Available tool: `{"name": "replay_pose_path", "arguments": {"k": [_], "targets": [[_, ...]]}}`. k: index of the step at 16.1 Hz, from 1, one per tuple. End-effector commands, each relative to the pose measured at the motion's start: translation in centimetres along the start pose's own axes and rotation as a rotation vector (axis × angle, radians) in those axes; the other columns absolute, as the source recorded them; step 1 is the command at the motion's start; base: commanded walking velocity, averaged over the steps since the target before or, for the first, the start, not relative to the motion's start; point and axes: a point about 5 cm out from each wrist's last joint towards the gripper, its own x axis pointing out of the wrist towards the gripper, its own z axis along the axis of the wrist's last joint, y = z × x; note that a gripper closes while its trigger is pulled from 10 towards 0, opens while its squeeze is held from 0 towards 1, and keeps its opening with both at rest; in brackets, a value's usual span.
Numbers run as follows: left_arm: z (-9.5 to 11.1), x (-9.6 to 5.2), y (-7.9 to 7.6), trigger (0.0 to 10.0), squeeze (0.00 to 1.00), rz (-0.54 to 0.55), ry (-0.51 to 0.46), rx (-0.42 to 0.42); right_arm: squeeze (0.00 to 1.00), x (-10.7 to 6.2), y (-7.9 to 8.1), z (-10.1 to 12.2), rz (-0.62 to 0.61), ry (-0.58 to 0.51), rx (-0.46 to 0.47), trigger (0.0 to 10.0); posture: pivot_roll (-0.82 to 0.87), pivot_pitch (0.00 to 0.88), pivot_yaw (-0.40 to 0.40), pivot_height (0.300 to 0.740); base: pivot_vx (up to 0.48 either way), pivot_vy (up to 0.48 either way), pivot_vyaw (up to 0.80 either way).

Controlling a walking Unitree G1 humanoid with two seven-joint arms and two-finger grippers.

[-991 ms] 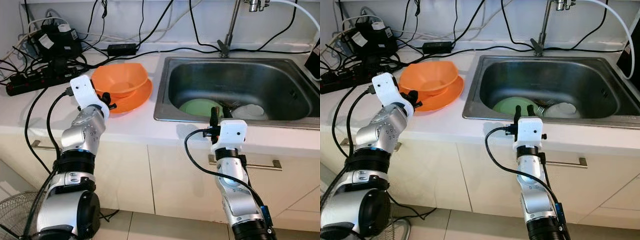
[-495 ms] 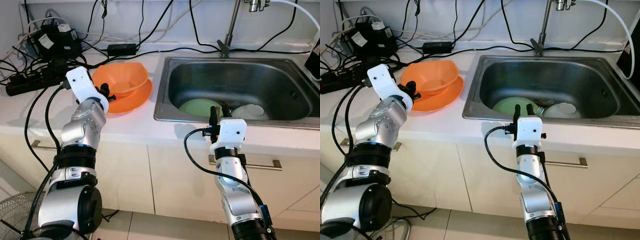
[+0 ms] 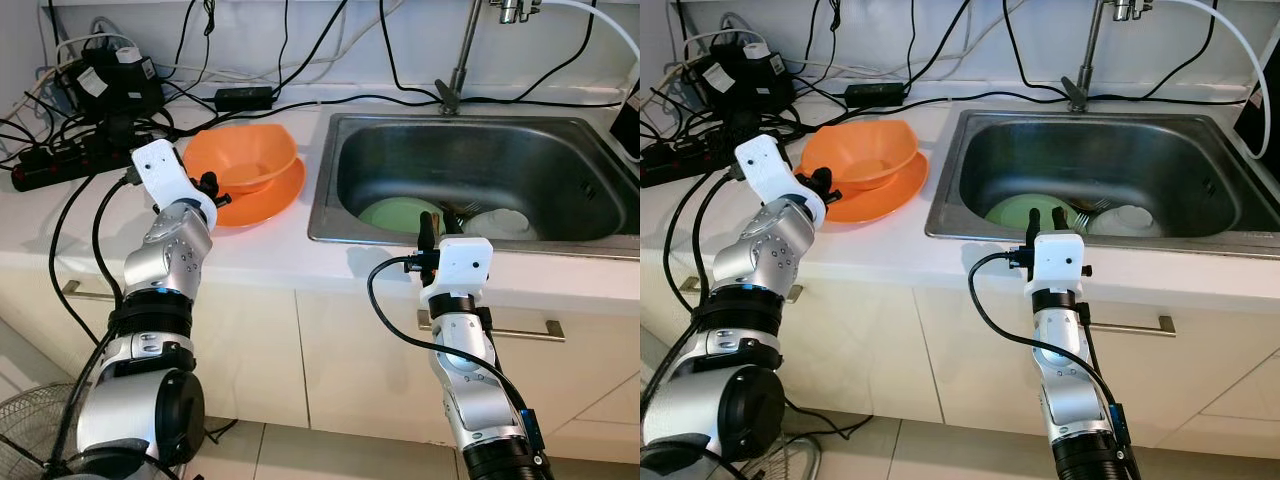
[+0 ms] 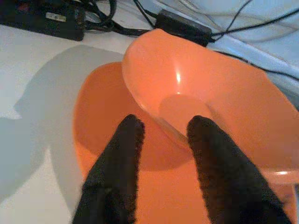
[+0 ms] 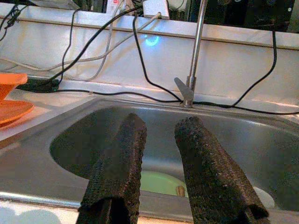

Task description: Kitchen organization

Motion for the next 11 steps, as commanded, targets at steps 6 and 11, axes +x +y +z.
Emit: {"name": "replay_pose_path", "arguments": {"k": [6, 11], "targets": [[0.8, 0.3, -0.2, 10.0, 1.00, 0.026, -0.027, -0.113, 0.00, 0.1, 0.2, 0.1, 0.012, -0.005, 0.008, 10.0, 0.04, 0.016, 0.073, 0.740, 0.000, 0.000, 0.00], [0.6, 1.1, -0.9, 10.0, 0.00, 0.014, 0.016, -0.181, 0.00, 0.4, 0.0, 0.2, 0.012, -0.012, 0.004, 10.0, 0.03, 0.007, 0.071, 0.740, 0.000, 0.000, 0.00]]}}
